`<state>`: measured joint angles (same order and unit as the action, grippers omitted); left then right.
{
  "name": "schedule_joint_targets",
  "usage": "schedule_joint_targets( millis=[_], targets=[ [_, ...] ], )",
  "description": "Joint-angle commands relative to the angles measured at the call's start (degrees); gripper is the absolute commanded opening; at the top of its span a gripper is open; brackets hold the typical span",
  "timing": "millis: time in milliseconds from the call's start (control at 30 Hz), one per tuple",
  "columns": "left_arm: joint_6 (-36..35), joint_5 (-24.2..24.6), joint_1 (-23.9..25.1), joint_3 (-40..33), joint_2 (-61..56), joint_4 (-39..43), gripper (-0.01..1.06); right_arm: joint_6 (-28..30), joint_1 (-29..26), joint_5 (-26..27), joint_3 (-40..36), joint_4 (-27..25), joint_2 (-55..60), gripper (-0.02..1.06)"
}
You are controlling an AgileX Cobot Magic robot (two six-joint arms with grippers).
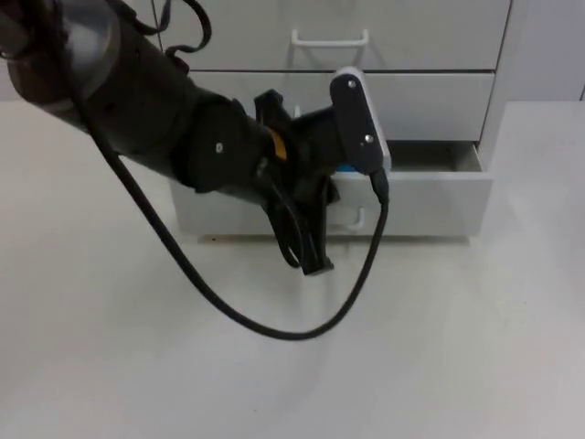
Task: Open the drawer with the left hand, place the block into the drawer with the right hand, then close the drawer with the left hand.
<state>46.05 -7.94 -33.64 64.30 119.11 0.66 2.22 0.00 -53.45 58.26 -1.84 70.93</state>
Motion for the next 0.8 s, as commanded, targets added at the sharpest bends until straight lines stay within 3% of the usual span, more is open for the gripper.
schedule_joint_targets(
  millis=[0, 267, 400, 567, 767],
  targets=[
    [0.1, -2.0, 1.2, 1.1, 0.0, -0.3, 0.0, -0.1, 0.0, 0.0, -0.1, 0.0, -0.5, 0.78],
    [2.3, -3.5, 2.4, 3.5, 3.2, -0.3, 0.0, -0.1, 0.0, 0.2, -0.1, 0.0, -0.5, 0.78],
    [3.9, -8.9, 2.4, 3.5, 3.9, -3.4, 0.0, -0.1, 0.0, 0.2, -0.1, 0.0, -0.5, 0.78],
    [18.4, -16.4, 2.4, 3.5, 5.5, -19.7, 0.0, -0.1, 0.0, 0.5, -0.1, 0.0, -0.5, 0.78],
    [27.0, -18.5, 2.4, 5.1, 7.7, -28.7, 0.0, -0.1, 0.0, 0.6, -0.1, -0.2, -0.5, 0.78]
  ],
)
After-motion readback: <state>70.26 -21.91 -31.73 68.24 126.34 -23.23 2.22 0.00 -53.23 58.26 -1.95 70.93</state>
